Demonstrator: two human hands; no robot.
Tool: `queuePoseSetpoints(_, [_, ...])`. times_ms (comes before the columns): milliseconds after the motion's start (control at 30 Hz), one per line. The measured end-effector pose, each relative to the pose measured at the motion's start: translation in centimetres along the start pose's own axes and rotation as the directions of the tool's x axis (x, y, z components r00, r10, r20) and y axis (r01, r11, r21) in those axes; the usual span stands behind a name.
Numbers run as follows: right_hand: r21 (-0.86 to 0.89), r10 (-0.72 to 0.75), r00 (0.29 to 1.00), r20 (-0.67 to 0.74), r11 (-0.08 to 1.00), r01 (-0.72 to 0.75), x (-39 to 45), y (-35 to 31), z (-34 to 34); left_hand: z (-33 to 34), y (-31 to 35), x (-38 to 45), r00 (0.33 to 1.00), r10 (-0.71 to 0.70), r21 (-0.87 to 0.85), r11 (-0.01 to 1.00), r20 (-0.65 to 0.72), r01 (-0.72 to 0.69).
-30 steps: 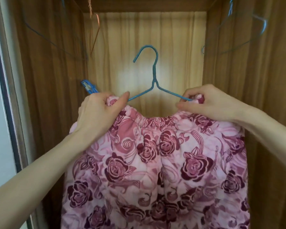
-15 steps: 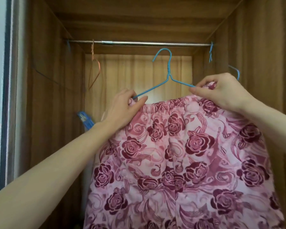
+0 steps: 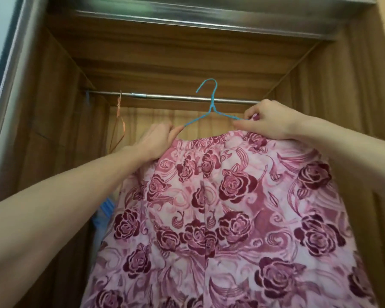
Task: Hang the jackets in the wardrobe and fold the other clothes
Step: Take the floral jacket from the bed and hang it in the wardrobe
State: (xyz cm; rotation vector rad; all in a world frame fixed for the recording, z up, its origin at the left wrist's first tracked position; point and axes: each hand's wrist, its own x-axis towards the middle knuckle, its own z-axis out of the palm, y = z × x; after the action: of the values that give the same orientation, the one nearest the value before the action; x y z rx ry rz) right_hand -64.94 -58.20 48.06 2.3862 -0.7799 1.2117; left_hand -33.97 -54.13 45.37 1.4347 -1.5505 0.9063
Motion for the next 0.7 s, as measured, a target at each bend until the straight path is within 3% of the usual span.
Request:
queuePoseSetpoints(133, [0.002, 0.013, 0.998, -0.064, 1.000, -0.012, 2.4, -0.9, -0.9, 0.3, -0.7, 2.2, 0.999, -0.035, -0.052, 0.998, -0.018, 0.034])
queuePoseSetpoints(300, [-0.113, 0.081, 0.987, -0.138, 0.989, -0.097, 3.6, 0.0, 1.1, 2.8, -0.9, 2.4, 0.987, -0.158, -0.178, 0.971, 0.022, 0.159])
queuePoseSetpoints(400, [-0.150, 0.149, 0.973, -0.177, 0.973, -0.176, 4.3, 1.0, 2.2, 4.6, 0.5, 2.4, 0.982, -0.166, -0.240, 0.954, 0.087, 0.182])
queuePoseSetpoints(533, [-0.215, 0.239, 0.942, -0.235, 0.932, -0.291, 4.9, 2.3, 1.6, 7.0, 3.3, 2.7, 0.961, -0.150, -0.189, 0.962, 0.232, 0.195])
queuePoseSetpoints(700, [-0.315, 0.305, 0.900, -0.312, 0.860, -0.401, 6.1, 3.3, 1.0, 10.2, 6.9, 3.2, 0.926, -0.113, -0.322, 0.917, 0.360, 0.237])
